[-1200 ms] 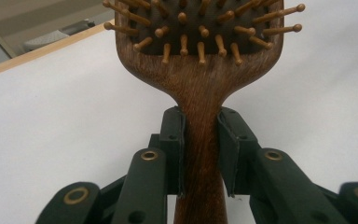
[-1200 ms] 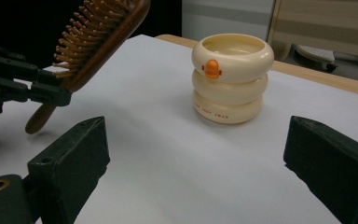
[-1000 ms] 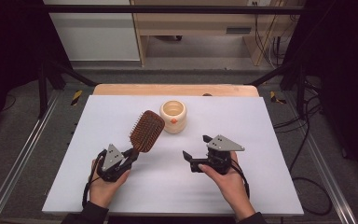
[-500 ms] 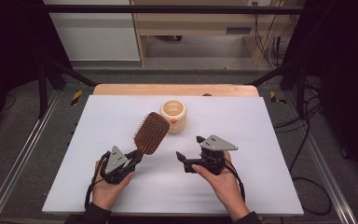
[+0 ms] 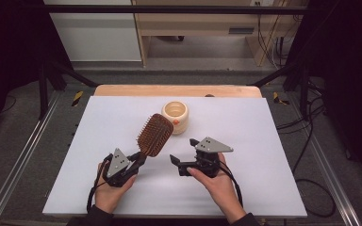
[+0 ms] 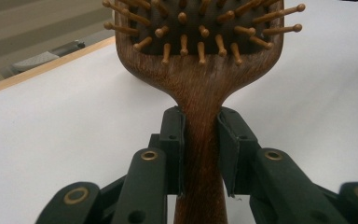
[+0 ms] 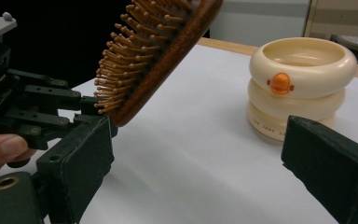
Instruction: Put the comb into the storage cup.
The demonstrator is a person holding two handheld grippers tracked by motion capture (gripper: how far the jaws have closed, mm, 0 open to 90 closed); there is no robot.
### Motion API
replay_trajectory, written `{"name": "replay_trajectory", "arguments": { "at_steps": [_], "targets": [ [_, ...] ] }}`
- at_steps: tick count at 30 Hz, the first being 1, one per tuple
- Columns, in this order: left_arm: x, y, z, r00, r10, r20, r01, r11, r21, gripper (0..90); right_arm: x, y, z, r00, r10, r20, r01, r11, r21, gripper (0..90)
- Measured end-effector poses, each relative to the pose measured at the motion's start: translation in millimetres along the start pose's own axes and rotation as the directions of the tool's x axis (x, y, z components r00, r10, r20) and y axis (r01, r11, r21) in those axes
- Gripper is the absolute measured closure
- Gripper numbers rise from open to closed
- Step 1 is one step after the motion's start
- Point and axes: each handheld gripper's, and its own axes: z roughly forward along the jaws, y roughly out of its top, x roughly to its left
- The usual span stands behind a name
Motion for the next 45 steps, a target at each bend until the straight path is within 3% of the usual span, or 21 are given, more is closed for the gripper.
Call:
{"name": "replay_trajectory", "arguments": {
  "at_steps": [16, 22, 28, 33, 41, 45],
  "targets": [
    [-3.3, 1.4, 0.2, 1.0000, 0.003, 0.006, -0.003, 0.9997, -0.023, 73.1, 5.8, -0.2, 7.6, 0.9984, 0.035, -0.044, -0.036, 0.999, -0.018, 8.6],
    [-4.5, 2.5, -1.5, 0.9999, 0.013, 0.009, -0.012, 0.9993, -0.036, 73.1, 11.1, -0.1, 11.3, 0.9991, 0.015, -0.040, -0.016, 0.999, -0.033, 7.9],
    [-6.8, 3.5, -2.8, 0.9998, 0.018, 0.010, -0.018, 0.9987, -0.048, 73.1, 14.5, 5.4, 13.7, 0.9944, 0.067, -0.082, -0.073, 0.995, -0.073, 8.3],
    [-9.3, 5.2, -4.8, 0.9995, 0.028, 0.015, -0.027, 0.9974, -0.067, 73.1, 21.9, 10.7, 16.1, 0.9959, 0.024, -0.087, -0.032, 0.995, -0.092, 7.7],
    [-11.5, 6.4, -6.2, 0.9992, 0.036, 0.019, -0.034, 0.9962, -0.080, 73.1, 26.8, 18.9, 19.7, 0.9936, 0.049, -0.102, -0.060, 0.992, -0.108, 7.8],
    [-12.2, 6.3, -5.6, 0.9990, 0.040, 0.021, -0.039, 0.9960, -0.080, 73.1, 28.9, 22.8, 22.0, 0.9931, 0.038, -0.111, -0.050, 0.993, -0.104, 8.1]
  ]
}}
